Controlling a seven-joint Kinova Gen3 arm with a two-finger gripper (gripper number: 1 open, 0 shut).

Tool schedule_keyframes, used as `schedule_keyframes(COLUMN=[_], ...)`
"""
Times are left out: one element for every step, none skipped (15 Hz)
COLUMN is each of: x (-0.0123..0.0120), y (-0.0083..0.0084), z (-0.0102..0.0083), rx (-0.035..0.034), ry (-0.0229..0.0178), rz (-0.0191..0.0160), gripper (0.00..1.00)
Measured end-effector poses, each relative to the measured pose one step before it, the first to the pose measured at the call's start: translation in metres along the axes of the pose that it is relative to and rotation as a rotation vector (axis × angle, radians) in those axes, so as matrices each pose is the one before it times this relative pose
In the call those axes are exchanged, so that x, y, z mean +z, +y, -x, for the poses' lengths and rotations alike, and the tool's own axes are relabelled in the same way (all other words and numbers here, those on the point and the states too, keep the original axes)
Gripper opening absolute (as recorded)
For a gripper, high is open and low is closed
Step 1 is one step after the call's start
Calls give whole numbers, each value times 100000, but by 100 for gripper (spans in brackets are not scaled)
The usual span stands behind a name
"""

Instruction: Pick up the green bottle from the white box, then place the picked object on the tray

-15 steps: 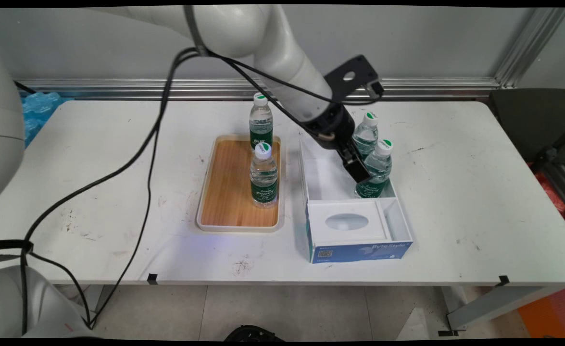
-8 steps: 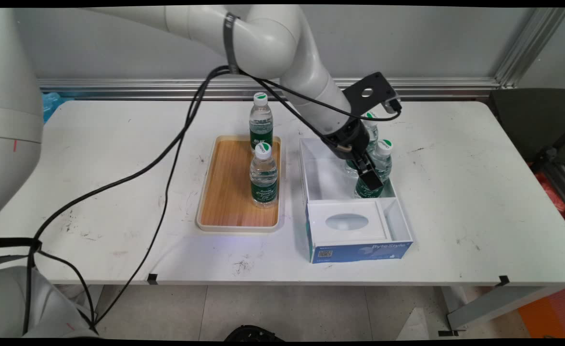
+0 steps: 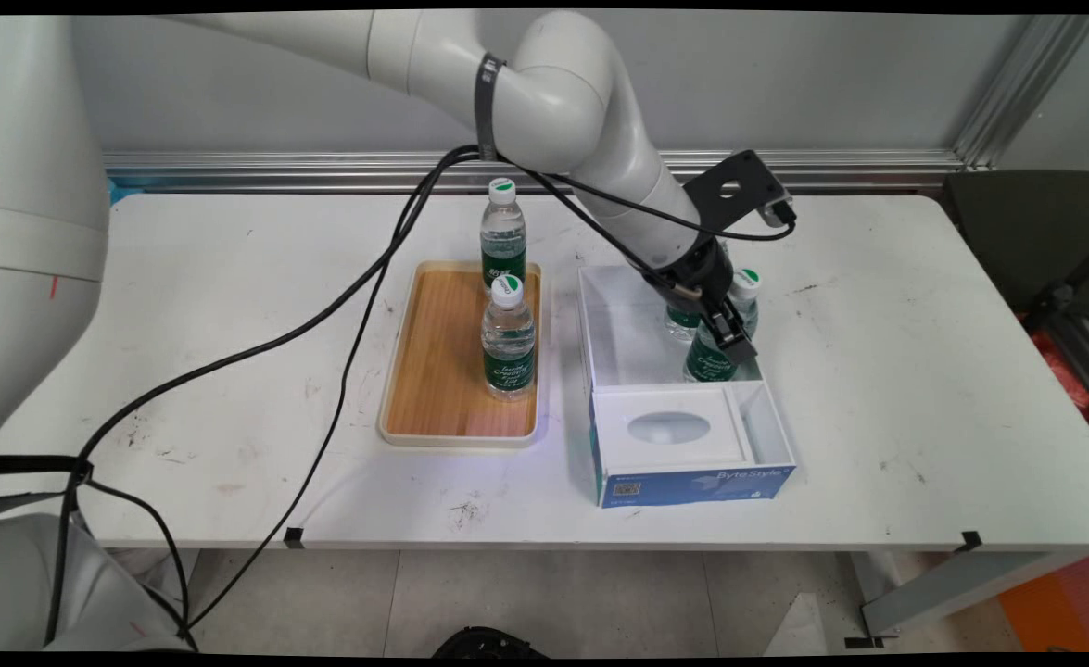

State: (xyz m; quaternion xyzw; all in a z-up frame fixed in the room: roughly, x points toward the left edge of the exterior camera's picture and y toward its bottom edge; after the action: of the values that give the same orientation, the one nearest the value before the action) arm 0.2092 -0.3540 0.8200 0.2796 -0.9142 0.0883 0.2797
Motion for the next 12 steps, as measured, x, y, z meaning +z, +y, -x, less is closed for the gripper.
schedule_keyframes(x=[46,-72,-142,-322,-387,-296,-526,-699,-830,-897,-653,-1267], y=[16,5,-1,18,12,-55,5,-54,-21,-33,-62,-24], z=[-41,-11,40,56,74,56,49,-62,-124,-165,-109,-310], rx=[-13,-1,-120,-79,-180,-205,-264,-293,-390,-584,-446,-691], ry=[76,114,44,48,93,92,194,489,728,929,655,1392], rz=[-23,-210,-257,-450,-387,-268,-391,-336,-327,-286,-205,-208], gripper=[0,0,0,0,0,0,0,0,0,0,0,0])
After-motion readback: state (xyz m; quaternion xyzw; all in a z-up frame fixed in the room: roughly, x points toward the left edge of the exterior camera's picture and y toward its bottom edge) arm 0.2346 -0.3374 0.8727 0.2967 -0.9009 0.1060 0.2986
